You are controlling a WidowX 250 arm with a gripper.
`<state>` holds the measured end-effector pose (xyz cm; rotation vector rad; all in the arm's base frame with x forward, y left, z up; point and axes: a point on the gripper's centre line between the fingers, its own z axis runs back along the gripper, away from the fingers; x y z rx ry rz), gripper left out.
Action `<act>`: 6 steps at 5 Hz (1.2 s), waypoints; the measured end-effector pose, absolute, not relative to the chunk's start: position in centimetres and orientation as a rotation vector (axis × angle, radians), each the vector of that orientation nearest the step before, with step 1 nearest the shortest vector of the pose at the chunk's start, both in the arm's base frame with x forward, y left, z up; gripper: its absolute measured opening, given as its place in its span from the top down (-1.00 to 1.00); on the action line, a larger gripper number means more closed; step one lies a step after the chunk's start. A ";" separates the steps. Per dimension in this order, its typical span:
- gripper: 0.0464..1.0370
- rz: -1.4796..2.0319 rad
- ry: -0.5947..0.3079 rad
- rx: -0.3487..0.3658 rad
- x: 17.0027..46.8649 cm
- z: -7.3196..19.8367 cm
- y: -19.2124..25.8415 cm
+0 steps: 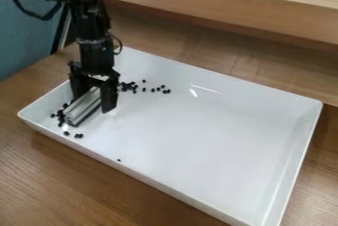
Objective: Sweep into pile
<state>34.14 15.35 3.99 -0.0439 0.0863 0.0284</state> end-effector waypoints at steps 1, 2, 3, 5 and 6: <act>-0.93 0.035 0.051 -0.041 34.8 6.4 15.1; -0.93 0.033 0.040 -0.024 35.3 8.7 14.3; -0.93 0.029 0.010 -0.020 35.5 10.9 14.1; -0.93 -0.131 -0.004 -0.056 37.2 11.9 9.3; -0.93 -0.210 -0.008 -0.056 38.0 12.3 6.5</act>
